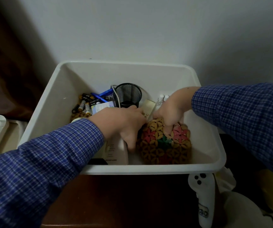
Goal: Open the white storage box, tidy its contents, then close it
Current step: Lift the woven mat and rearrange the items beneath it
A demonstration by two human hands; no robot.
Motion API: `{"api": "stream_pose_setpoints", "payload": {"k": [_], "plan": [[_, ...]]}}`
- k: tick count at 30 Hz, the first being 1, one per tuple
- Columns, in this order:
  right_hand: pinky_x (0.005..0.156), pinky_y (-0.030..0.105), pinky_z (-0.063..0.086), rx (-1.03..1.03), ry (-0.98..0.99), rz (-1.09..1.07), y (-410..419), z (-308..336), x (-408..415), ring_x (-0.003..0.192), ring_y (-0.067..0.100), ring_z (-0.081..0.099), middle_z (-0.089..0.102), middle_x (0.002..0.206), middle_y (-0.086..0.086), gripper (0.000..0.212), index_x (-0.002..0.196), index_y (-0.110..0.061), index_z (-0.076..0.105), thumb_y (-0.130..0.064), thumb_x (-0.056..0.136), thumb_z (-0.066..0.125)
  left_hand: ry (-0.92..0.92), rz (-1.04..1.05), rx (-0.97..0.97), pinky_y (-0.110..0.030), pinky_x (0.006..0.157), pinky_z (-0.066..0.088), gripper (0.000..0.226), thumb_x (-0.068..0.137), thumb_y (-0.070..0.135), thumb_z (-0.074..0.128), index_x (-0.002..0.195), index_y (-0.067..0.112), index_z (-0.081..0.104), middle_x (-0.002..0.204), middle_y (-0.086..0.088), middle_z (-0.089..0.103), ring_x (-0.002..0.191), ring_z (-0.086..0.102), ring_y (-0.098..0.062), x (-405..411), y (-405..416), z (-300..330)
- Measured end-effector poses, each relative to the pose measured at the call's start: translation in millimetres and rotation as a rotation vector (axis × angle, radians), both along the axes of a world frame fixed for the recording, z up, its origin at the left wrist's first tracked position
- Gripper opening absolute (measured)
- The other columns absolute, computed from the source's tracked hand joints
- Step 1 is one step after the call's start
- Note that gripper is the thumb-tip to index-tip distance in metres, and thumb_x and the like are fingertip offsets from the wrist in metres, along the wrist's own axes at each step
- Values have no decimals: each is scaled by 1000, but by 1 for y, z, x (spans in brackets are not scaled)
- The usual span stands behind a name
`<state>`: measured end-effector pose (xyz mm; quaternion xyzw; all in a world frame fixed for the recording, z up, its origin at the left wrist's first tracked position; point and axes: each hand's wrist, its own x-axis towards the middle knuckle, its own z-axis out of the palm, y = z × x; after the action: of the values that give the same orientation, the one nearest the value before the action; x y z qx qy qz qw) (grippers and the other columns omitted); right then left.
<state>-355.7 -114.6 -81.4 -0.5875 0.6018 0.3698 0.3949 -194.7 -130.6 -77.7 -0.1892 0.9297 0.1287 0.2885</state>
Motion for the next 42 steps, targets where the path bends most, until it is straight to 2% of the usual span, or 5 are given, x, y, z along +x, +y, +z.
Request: {"api": "stream_pose_setpoints", "payload": {"k": [6,16,33,38,42], "plan": [[104,43,50,-141,-62,-10,13,-20,1,127,30,54,49,145,13,75,153,-10,28,-18,92,70,23,-21,-46,-29,88,41,72,69,54,82,125,21,53,111,2,35,106,33,-17,0,0,-2],[68,27,53,-190,47,76,24,-25,1,114,33,62,57,130,18,45,138,-5,47,-18,97,60,17,-19,-123,-32,75,41,30,91,47,59,92,17,62,104,-1,44,96,41,-19,-5,6,-13],[54,22,44,-98,106,88,15,-28,-2,84,24,57,63,112,19,22,115,2,60,-8,99,49,-63,120,-79,-35,78,37,40,84,46,64,67,23,36,101,-4,39,98,38,-23,-15,9,-16],[44,18,37,-125,103,84,17,-30,1,66,18,48,54,91,11,12,102,-2,57,-4,98,46,-85,130,-72,-35,80,37,35,83,44,67,88,15,47,106,-7,38,101,36,-24,-15,8,-20],[41,15,41,-160,38,69,21,-26,1,83,22,56,64,120,18,36,131,0,53,-6,95,54,-92,112,-75,-36,85,37,39,81,41,71,105,14,58,109,-7,34,104,33,-25,-14,9,-19]]}}
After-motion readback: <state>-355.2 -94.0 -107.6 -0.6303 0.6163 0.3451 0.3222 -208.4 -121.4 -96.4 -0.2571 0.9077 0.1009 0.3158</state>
